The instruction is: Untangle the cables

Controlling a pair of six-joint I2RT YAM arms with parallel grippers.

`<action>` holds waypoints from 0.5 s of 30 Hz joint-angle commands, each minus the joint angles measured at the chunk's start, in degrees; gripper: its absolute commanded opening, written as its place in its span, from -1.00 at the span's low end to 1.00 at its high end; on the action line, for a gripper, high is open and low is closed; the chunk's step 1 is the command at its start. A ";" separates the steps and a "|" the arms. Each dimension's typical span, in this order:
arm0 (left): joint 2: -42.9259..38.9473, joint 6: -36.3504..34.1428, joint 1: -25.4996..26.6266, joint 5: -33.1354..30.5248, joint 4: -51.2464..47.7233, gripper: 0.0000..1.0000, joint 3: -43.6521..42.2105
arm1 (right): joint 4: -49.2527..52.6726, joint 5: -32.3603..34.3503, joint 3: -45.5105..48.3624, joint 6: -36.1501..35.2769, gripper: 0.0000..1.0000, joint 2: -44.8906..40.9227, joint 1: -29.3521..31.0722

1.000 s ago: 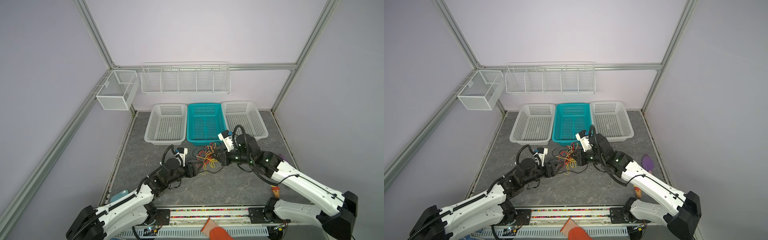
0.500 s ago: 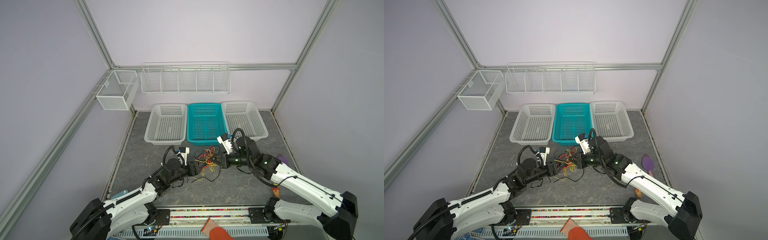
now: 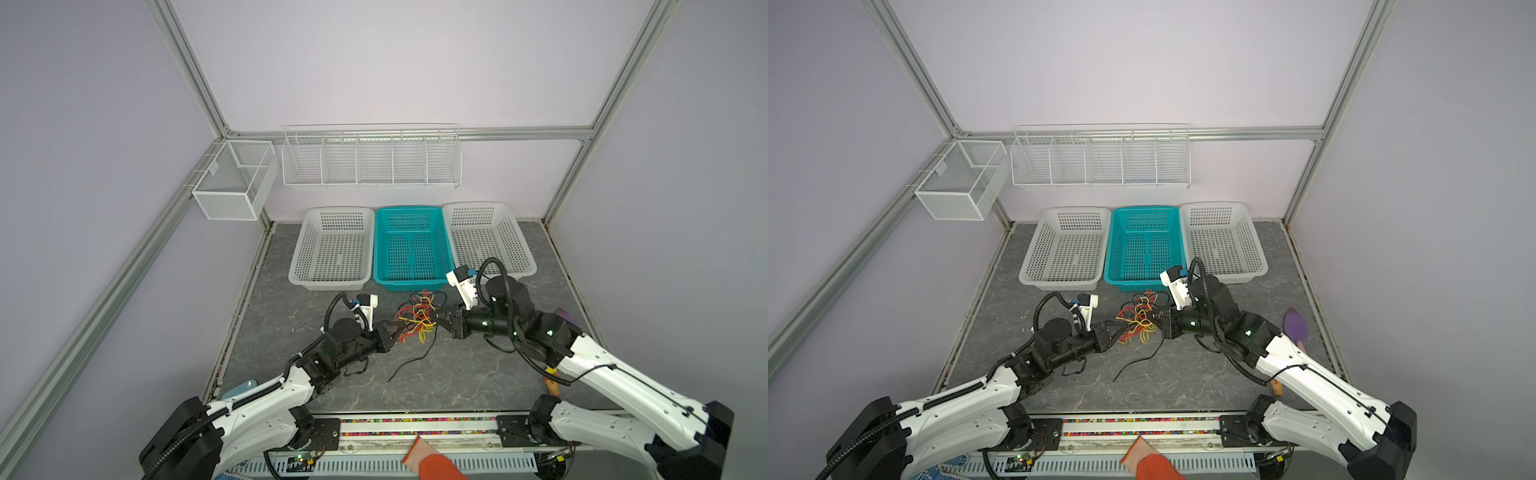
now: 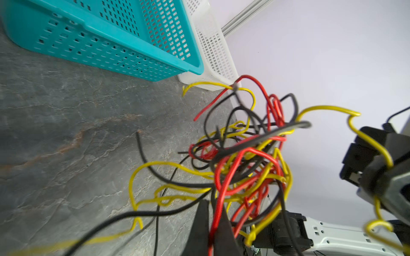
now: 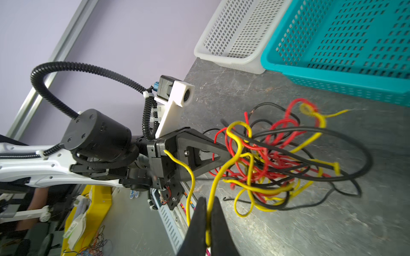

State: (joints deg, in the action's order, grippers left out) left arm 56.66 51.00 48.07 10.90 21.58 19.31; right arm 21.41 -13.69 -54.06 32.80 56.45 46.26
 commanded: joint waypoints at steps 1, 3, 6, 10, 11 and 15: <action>-0.61 -2.20 0.21 -3.48 -7.14 -1.00 -0.59 | 3.17 7.79 -4.22 -3.57 -0.86 -4.73 -0.24; -0.70 -2.91 0.20 -4.78 -9.51 -1.00 -0.76 | 5.78 11.55 -5.43 -4.26 -0.86 -6.55 -0.53; -0.22 -3.55 0.27 -6.72 -10.87 -1.00 -1.70 | 9.79 16.68 -7.46 -5.34 -0.87 -8.50 -1.07; 0.15 -4.51 0.19 -8.88 -13.20 -1.00 -2.52 | 14.19 20.73 -9.91 -6.55 -0.87 -10.05 -1.87; 0.14 -4.68 0.19 -9.65 -14.07 -1.00 -2.61 | 15.16 21.50 -10.54 -6.75 -0.87 -10.36 -2.08; -0.72 -5.55 0.14 -13.13 -18.08 -1.00 -2.87 | 18.95 24.84 -13.56 -8.32 -0.87 -11.75 -2.88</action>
State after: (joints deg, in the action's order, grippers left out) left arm 55.88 46.89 49.12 5.91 15.49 19.22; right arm 40.71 2.63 -63.07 26.85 48.25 45.01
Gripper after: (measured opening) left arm 0.049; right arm 0.066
